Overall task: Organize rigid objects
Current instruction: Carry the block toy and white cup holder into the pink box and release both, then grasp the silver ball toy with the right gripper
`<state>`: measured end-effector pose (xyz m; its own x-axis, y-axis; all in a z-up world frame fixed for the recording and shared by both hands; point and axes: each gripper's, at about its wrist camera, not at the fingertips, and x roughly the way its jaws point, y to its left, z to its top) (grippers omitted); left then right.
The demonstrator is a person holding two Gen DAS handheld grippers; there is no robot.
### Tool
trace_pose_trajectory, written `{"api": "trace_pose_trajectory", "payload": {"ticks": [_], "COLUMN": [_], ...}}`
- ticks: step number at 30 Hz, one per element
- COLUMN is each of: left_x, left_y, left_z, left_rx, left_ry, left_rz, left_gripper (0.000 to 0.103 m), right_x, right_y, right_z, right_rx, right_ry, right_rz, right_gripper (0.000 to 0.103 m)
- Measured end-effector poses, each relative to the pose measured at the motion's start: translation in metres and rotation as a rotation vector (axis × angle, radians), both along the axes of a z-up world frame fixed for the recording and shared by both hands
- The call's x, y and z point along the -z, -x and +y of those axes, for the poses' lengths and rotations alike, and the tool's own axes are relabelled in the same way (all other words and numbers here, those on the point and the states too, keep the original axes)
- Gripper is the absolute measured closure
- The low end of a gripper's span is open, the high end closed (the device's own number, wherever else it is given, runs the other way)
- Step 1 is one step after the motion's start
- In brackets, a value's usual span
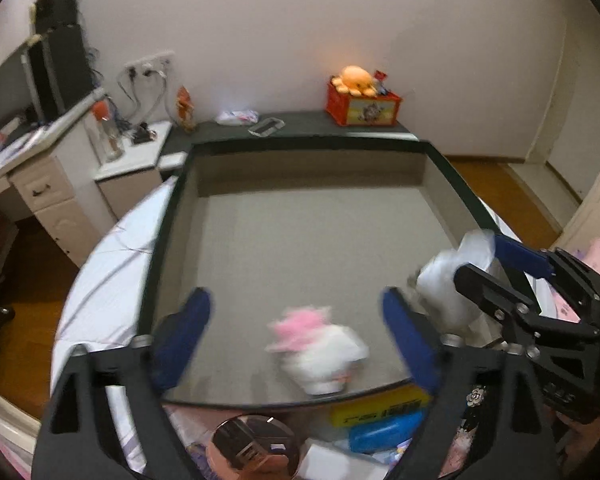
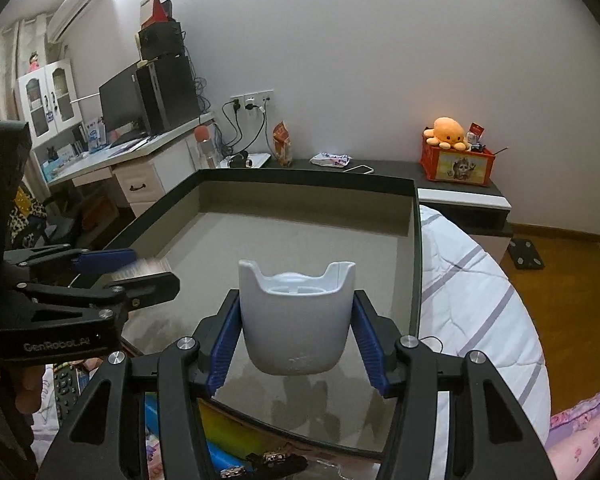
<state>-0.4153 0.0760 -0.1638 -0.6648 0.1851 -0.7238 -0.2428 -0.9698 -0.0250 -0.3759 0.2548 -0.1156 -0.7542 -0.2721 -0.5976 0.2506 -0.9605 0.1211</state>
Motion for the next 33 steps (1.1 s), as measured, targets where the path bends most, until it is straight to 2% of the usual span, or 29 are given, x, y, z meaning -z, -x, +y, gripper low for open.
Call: {"api": "trace_pose_trajectory", "payload": {"ticks": [3,6,10,13,15,24,33], "left_x": [-0.011,-0.025,-0.045,-0.058,-0.064,-0.076,-0.094], "left_y": [-0.018,-0.040,-0.082,-0.110,-0.128,-0.190,-0.236], "left_z": [-0.007,-0.014,-0.029,-0.041,-0.050,-0.086,-0.089], "left_rx": [-0.020,-0.070,-0.126,-0.135,-0.127,-0.176,-0.175], "left_ry": [0.018,0.052,0.053,0.038,0.025,0.024,0.024], "left_rz": [0.048,0.112,0.228,0.281,0.300,0.352,0.402], "left_gripper": [0.005,0.004,0.000,0.000,0.000,0.000,0.000], "right_x": [-0.010,-0.022,-0.040,-0.055,-0.062,-0.080,-0.092], "right_y": [-0.013,-0.030,-0.061,-0.087,-0.104,-0.161,-0.211], "right_z": [0.001,0.003,0.005,0.003,0.001,-0.009,-0.011], "right_rx": [0.012,0.044,0.078,0.099,0.112,0.093,0.089], "right_ry": [0.015,0.016,0.021,0.018,0.017,-0.022,-0.043], "right_rz": [0.053,0.098,0.170,0.236,0.265,0.319,0.362], "right_gripper": [0.022,0.021,0.015,0.013,0.000,0.000,0.000]}}
